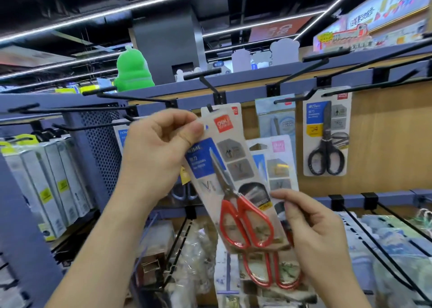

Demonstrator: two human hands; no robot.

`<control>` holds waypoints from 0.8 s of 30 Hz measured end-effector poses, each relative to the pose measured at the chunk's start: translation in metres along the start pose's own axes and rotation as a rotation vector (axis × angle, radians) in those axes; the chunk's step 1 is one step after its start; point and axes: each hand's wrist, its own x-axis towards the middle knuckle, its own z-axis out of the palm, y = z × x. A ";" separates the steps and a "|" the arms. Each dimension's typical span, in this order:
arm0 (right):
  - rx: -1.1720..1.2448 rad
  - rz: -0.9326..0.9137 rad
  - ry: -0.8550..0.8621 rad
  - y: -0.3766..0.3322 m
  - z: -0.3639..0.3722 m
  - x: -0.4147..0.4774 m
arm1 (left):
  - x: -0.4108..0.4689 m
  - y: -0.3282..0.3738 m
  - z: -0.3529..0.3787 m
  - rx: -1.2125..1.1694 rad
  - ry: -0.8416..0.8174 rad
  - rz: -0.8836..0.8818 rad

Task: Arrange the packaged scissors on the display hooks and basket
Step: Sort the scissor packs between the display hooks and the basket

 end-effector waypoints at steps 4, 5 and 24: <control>0.090 -0.049 -0.078 -0.013 0.006 -0.001 | 0.016 0.013 0.001 0.044 0.040 0.128; 0.116 -0.071 -0.120 -0.016 0.008 -0.001 | 0.019 0.013 0.003 0.056 0.044 0.124; 0.102 0.095 -0.140 -0.010 0.031 0.001 | 0.000 -0.021 0.007 -0.184 -0.185 -0.273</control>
